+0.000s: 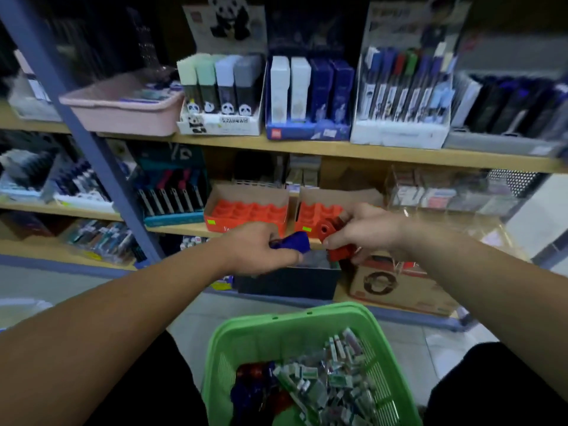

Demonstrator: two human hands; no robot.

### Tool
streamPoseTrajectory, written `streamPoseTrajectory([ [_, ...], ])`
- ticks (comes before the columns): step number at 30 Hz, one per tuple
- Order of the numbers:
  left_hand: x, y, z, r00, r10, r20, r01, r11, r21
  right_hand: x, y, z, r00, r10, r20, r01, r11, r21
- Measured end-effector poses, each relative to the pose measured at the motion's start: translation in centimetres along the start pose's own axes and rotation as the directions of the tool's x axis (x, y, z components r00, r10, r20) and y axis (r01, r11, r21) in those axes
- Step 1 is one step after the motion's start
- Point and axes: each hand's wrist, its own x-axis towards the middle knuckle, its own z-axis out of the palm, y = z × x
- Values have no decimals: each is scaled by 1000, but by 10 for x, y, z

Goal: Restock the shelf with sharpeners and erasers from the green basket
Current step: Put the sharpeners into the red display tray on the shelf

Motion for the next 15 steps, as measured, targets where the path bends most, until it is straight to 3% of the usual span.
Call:
streamPoseTrajectory([
  [3, 25, 1, 3, 999, -36, 26, 41, 972, -230, 23, 1, -6, 997, 30, -64, -19, 986, 165],
  [6, 58, -5, 6, 998, -59, -4, 54, 946, -321, 48, 2, -4, 996, 48, -72, -23, 949, 315],
  [9, 90, -17, 10, 997, -14, -78, -6, 969, -247, 72, 13, -7, 993, 11, -121, 20, 969, 248],
  [13, 118, -24, 35, 999, 51, 12, -41, 911, -409, 90, 46, -7, 986, -55, -158, 72, 992, 107],
  [15, 128, -24, 45, 997, 74, 37, -52, 908, -416, 94, 61, -4, 987, -58, -147, 76, 990, 122],
])
